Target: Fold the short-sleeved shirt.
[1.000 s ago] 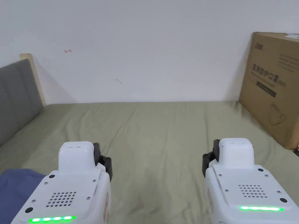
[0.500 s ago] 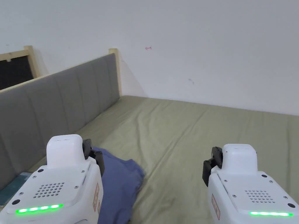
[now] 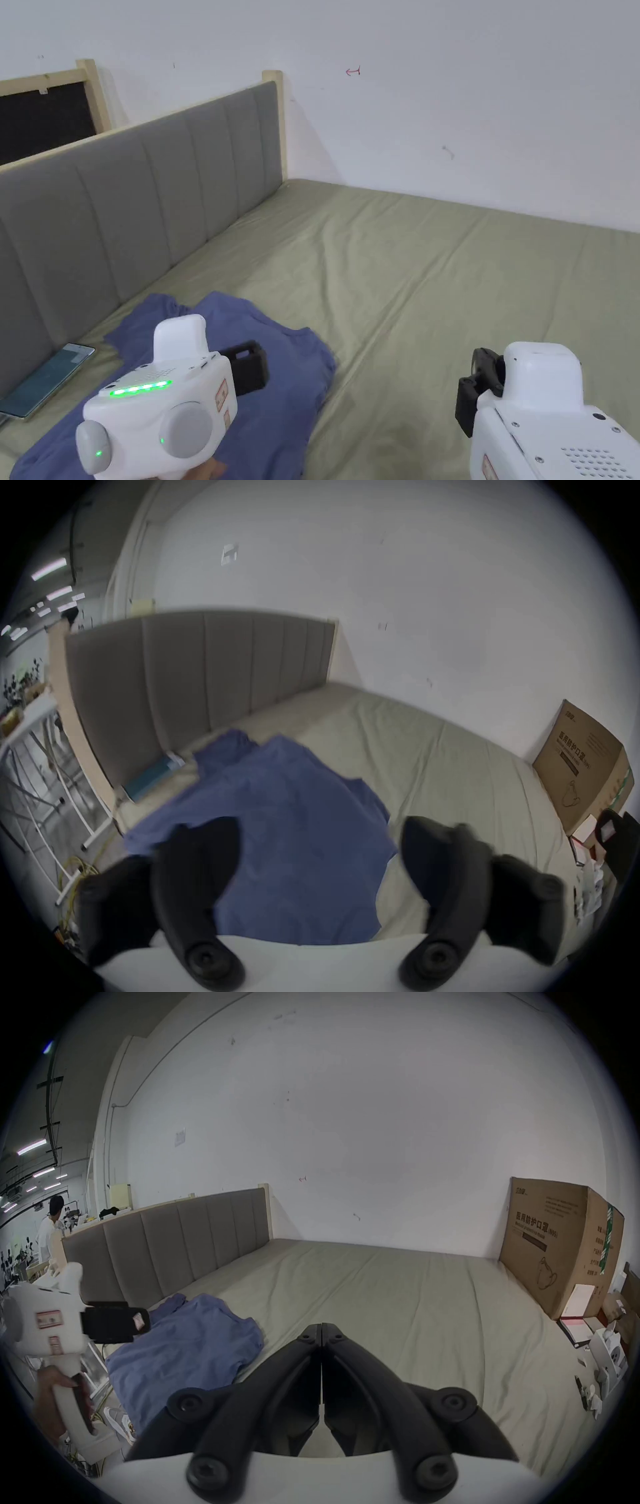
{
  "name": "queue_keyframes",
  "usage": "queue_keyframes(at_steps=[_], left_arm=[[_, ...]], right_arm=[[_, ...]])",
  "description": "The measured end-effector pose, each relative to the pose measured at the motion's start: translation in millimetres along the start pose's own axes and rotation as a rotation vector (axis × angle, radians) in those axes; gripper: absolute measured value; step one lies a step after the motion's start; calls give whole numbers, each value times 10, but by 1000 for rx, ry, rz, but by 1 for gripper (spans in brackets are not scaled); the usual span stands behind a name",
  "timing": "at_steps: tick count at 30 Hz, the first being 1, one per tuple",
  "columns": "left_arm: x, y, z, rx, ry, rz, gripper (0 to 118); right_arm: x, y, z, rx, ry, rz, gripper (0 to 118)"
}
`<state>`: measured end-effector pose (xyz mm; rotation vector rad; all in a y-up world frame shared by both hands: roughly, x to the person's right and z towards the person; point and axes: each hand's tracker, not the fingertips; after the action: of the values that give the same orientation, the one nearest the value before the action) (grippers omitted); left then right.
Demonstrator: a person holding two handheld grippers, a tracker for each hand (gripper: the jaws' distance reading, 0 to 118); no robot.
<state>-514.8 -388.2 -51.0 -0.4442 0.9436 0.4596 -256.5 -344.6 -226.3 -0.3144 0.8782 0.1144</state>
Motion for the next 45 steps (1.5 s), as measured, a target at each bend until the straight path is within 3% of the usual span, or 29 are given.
queue_keyframes(at_steps=[3,10,12,13,14,15,17,19,20,23,25,30,34,37,43,45], left_arm=[[14,-103,-441,-55,18,17,109],[113,-522,-1488,-346,-8,14,108],[121,-716,-1734,-471,-41,29,103],[163,-797,-1778,-469,49,-49,102],[253,-755,-1694,-406,42,-151,94],[301,-665,-1628,-428,54,-140,74],[271,-570,-1520,-391,65,-120,8],[156,-550,-1585,-407,114,-105,8],[59,-562,-1616,-457,44,-9,8],[17,-421,-1514,-470,26,53,8],[37,-326,-1426,-437,-8,63,8],[371,6,-1112,-383,-169,97,8],[1032,250,-845,-326,-349,79,8],[1727,323,-586,-340,-595,84,8],[3295,-94,137,-456,-976,-52,8],[3693,-347,355,-469,-1037,-155,8]], right_arm=[[41,-55,-176,-47,-23,3,1],[195,-212,-503,-148,-59,-17,1],[231,-260,-570,-178,-71,-28,1],[251,-279,-596,-194,-73,-42,1],[273,-290,-608,-206,-72,-56,1],[290,-302,-610,-212,-70,-65,1],[315,-327,-620,-219,-72,-83,1],[324,-328,-628,-232,-74,-98,1],[333,-328,-610,-232,-70,-106,1],[353,-292,-526,-218,-61,-105,1],[377,-264,-494,-209,-75,-99,1],[585,-174,-315,-172,-95,-175,1],[815,-76,-63,-124,-160,-181,1],[1068,20,181,-77,-221,-221,1],[1714,175,763,26,-405,-296,1],[1927,173,977,58,-462,-315,1]])
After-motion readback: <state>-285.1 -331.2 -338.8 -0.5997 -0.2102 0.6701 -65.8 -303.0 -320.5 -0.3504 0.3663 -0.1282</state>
